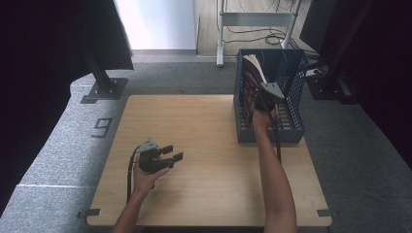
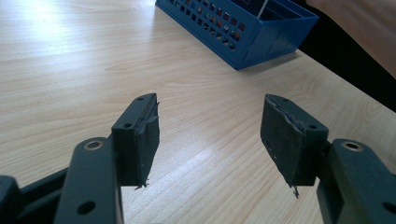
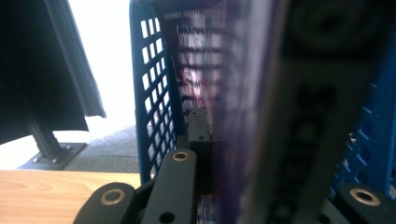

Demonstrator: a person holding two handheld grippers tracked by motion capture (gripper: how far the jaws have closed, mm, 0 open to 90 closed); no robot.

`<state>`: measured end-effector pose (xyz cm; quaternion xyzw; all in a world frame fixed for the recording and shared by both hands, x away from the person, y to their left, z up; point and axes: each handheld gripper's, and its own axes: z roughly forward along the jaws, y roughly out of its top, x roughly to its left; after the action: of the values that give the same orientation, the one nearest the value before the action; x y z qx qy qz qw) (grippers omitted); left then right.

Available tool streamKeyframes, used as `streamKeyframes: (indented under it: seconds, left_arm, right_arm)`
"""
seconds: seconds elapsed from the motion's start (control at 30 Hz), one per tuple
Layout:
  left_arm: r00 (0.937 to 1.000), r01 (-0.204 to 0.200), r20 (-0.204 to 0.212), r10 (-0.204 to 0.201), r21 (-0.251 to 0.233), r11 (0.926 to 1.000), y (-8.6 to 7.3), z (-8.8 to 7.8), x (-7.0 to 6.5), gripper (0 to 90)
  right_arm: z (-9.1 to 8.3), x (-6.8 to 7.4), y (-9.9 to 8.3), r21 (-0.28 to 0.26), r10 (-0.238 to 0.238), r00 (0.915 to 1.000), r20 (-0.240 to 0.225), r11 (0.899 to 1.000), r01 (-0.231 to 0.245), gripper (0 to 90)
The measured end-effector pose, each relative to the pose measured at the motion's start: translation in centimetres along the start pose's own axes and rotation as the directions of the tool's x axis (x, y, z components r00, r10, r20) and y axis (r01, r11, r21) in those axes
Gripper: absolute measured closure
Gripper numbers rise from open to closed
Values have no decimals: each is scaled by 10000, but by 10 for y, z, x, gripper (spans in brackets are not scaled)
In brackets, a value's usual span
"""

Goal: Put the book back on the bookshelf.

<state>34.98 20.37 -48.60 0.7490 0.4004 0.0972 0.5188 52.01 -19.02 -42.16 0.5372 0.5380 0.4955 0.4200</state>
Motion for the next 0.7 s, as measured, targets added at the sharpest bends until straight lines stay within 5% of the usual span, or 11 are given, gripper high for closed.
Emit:
streamKeyframes:
  seconds: [0.27, 0.7]
  left_arm:
    - [10000, -38, -20, 38, 63, 10000, -1, 1, -1, 377]
    - [9999, -132, 3, 132, 13, 9999, 0, 0, -5, 377]
  right_arm:
    - [7, 12, -10, -170, -601, 9982, -30, 9981, 600, 816]
    - [-8, 22, -14, 151, -1009, 9799, -1720, 9944, 1050, 685]
